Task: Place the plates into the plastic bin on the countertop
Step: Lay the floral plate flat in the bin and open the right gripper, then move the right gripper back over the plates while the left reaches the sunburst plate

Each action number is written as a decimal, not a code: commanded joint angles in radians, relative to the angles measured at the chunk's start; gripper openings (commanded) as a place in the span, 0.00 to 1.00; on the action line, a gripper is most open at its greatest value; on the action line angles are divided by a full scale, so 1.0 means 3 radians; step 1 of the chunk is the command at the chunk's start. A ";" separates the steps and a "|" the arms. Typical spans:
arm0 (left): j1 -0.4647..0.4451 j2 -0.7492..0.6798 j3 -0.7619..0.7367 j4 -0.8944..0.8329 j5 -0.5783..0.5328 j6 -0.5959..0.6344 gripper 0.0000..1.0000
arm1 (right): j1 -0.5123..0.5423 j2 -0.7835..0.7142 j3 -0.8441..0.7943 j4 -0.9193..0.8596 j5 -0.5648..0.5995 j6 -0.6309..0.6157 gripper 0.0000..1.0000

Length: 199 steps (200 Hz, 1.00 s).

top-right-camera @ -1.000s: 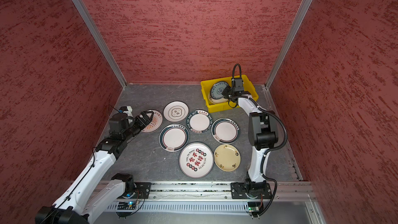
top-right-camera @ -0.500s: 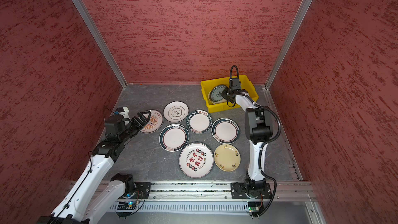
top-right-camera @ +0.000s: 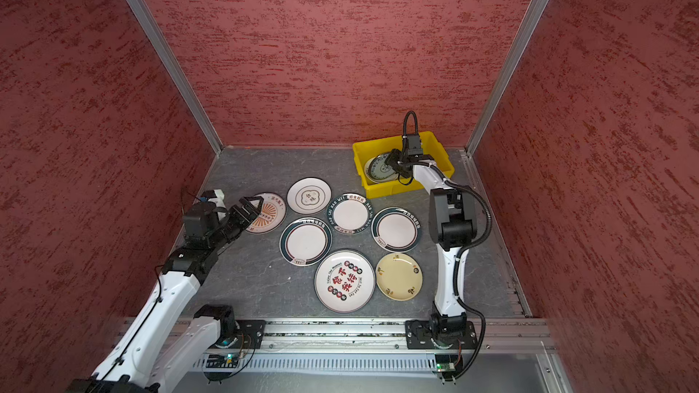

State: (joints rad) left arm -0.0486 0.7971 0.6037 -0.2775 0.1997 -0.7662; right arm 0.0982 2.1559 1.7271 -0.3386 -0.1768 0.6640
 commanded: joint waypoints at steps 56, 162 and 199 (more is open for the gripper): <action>0.0180 0.0165 0.0069 -0.0056 0.0035 0.0110 0.99 | 0.0002 -0.0303 -0.0013 0.0126 -0.0075 -0.0214 0.97; 0.0559 0.0474 0.0276 -0.0520 0.0201 -0.0087 0.99 | 0.0014 -0.1249 -0.0678 0.0566 -0.0904 0.0204 0.97; 0.0866 0.0554 0.0581 -0.1232 0.0203 0.0004 0.99 | 0.0017 -0.2048 -0.1449 0.0497 -0.0939 0.0532 0.96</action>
State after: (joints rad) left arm 0.1574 0.9607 0.7197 -0.4763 0.2539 -0.7769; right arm 0.0986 1.6428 1.3785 -0.1841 -0.4168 0.7483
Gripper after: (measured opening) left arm 0.994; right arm 0.963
